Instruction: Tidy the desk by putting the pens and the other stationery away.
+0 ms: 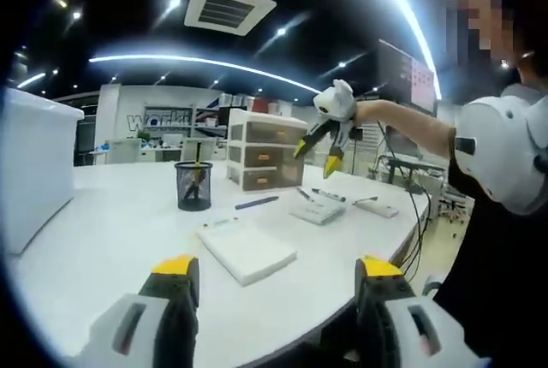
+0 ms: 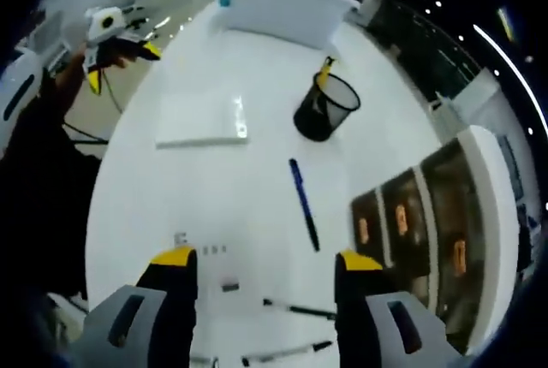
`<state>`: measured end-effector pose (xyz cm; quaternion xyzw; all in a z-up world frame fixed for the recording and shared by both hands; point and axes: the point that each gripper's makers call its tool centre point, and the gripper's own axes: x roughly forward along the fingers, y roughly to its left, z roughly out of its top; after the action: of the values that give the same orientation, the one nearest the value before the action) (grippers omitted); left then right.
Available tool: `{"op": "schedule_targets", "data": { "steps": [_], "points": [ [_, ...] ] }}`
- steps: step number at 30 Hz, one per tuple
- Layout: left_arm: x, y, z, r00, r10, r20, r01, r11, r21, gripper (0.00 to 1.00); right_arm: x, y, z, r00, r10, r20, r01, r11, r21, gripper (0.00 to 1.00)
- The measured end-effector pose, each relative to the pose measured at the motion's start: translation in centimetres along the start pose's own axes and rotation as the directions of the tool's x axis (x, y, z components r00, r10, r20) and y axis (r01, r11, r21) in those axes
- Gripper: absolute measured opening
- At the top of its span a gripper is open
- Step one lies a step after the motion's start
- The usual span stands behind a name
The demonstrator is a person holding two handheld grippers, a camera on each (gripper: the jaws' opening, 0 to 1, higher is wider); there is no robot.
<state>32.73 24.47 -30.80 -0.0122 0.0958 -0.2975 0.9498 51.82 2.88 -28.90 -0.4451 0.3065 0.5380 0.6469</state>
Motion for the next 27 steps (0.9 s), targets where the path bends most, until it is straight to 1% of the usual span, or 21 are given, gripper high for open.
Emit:
{"op": "schedule_targets", "data": {
  "steps": [4,8,13,14,15,16,20,23,24,27],
  "points": [
    [0.1,-0.4,-0.1,1.000,-0.007,-0.007,0.007,1.000,0.008,0.73,0.7,-0.4,0.5,1.000,0.013,-0.024,-0.014,0.999,-0.041,0.58],
    [0.0,-0.4,-0.2,1.000,-0.002,-0.007,0.002,1.000,0.004,0.73,1.5,-1.1,1.1,0.999,0.019,-0.048,-0.022,0.998,-0.061,0.56],
    [-0.3,-0.4,-0.4,1.000,0.004,-0.004,-0.004,1.000,-0.002,0.73,2.9,-2.0,1.1,0.994,0.027,-0.105,-0.037,0.995,-0.094,0.54],
    [-0.4,-0.4,-0.4,1.000,0.005,-0.003,-0.005,1.000,-0.003,0.73,3.1,-2.0,1.0,0.992,0.027,-0.122,-0.041,0.993,-0.112,0.53],
    [-0.5,-0.4,-0.4,1.000,0.006,-0.001,-0.006,1.000,-0.003,0.73,3.3,-2.0,1.1,0.991,0.037,-0.132,-0.057,0.987,-0.150,0.52],
    [-0.6,-0.4,-0.4,1.000,0.008,0.000,-0.008,1.000,-0.004,0.73,3.4,-1.9,1.2,0.990,0.043,-0.135,-0.065,0.984,-0.166,0.51],
    [-0.8,-0.3,-0.3,1.000,0.015,0.006,-0.015,1.000,-0.005,0.73,4.4,-1.9,1.8,0.988,0.056,-0.141,-0.081,0.981,-0.176,0.49],
    [-1.0,-0.5,-0.2,1.000,0.014,0.011,-0.014,1.000,-0.004,0.73,5.1,-2.1,1.6,0.981,0.074,-0.179,-0.111,0.972,-0.208,0.48],
    [-1.1,-0.5,-0.2,1.000,0.013,0.014,-0.013,1.000,-0.003,0.73,5.5,-2.4,1.6,0.979,0.072,-0.193,-0.116,0.967,-0.225,0.47],
    [-1.2,-0.6,-0.1,1.000,0.015,0.019,-0.015,1.000,-0.004,0.73,6.1,-3.2,1.5,0.976,0.068,-0.208,-0.117,0.966,-0.232,0.43]
  ]
}}
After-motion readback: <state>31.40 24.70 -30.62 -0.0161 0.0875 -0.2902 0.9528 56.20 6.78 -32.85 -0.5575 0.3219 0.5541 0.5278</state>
